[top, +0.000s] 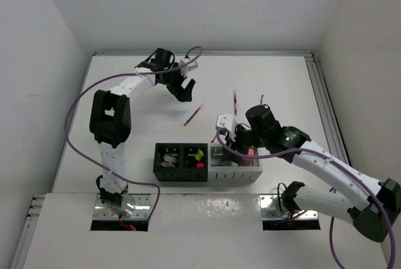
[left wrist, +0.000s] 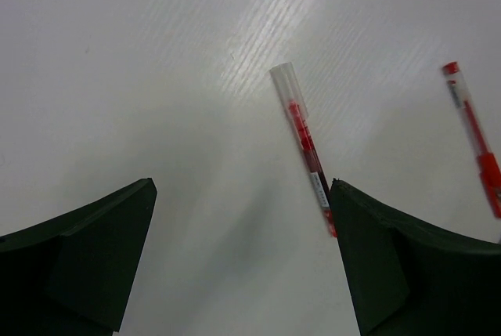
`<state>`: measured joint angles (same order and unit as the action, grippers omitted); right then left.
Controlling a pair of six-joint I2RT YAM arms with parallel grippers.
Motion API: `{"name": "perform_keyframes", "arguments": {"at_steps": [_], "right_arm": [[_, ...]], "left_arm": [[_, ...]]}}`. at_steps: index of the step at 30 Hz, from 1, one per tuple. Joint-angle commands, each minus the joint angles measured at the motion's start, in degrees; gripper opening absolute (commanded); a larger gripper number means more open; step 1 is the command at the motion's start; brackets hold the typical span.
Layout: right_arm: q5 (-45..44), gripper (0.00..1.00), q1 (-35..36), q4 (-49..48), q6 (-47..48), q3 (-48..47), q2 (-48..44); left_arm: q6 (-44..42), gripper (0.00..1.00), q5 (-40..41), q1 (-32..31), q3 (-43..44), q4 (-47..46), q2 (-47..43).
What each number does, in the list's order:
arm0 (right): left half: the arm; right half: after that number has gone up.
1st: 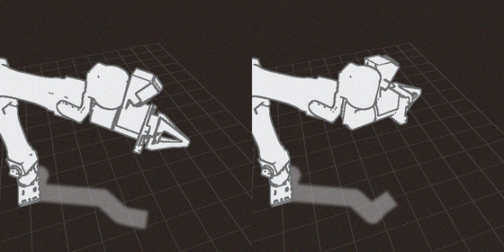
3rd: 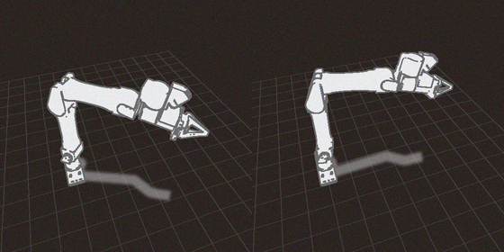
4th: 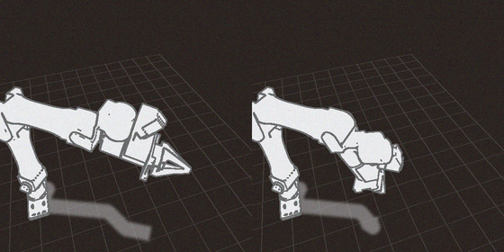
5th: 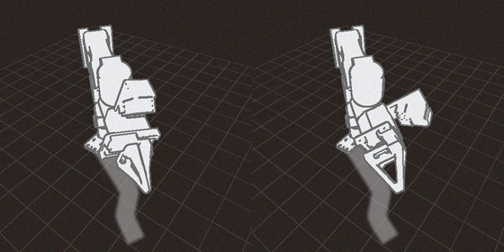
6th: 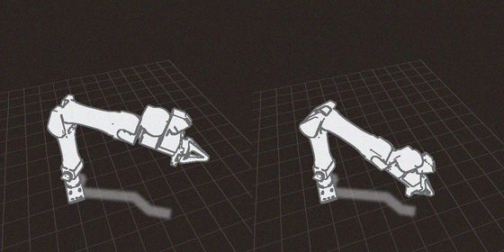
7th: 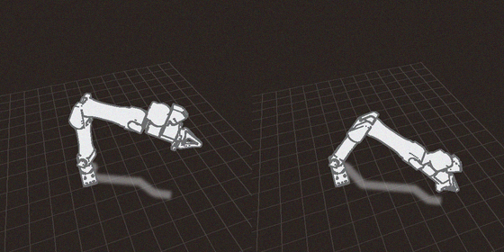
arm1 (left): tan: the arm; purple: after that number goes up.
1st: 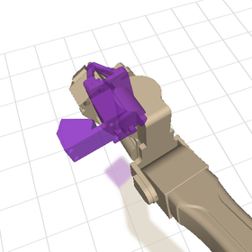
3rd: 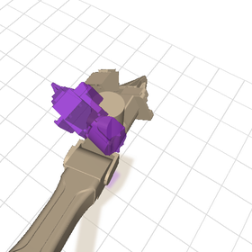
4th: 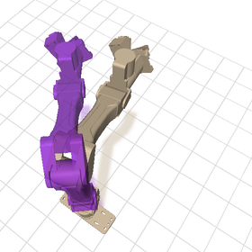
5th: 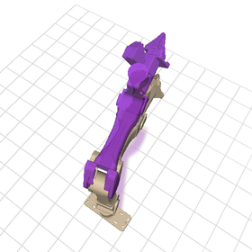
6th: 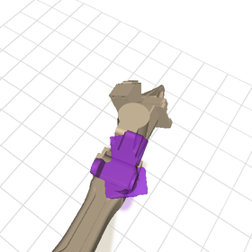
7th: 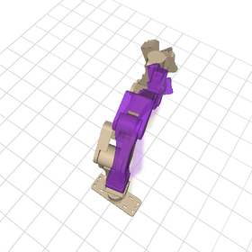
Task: Sort the stationery into containers
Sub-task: Place the pen in the storage box, then pick up the pen from the center of the board.
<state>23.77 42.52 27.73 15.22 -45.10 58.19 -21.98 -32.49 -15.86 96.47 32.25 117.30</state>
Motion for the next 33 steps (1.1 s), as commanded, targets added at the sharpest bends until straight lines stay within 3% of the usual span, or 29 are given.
{"name": "perform_keyframes", "arguments": {"at_steps": [1, 4, 10, 17, 25, 33], "right_arm": [[-2.8, 0.67, 0.3, -0.3, 2.2, -0.7, -1.0], [-7.0, 0.66, 0.3, -2.4, 2.8, -1.8, -0.5], [-12.6, 0.60, -2.4, -6.0, 1.0, -4.5, 1.6], [-17.4, 0.47, -10.2, -9.9, -8.4, -6.0, 1.3], [-16.5, 0.44, -22.6, -11.6, -20.3, -8.9, 3.3], [-13.9, 0.40, -26.9, -12.5, -25.5, -9.3, 5.2]], "left_arm": [[-0.3, 1.00, 10.4, -3.4, -1.2, -1.9, -0.3], [-0.8, 1.00, 13.8, -5.1, -3.8, -4.4, -0.9], [2.8, 0.73, 20.3, -8.7, -4.8, -4.0, 1.5], [5.2, 0.71, 24.8, -11.6, -10.2, -6.5, 0.4], [5.5, 0.62, 25.4, -12.4, -13.1, -6.2, 0.6], [3.0, 0.21, 22.4, -11.9, -12.3, -3.3, 2.8]]}}
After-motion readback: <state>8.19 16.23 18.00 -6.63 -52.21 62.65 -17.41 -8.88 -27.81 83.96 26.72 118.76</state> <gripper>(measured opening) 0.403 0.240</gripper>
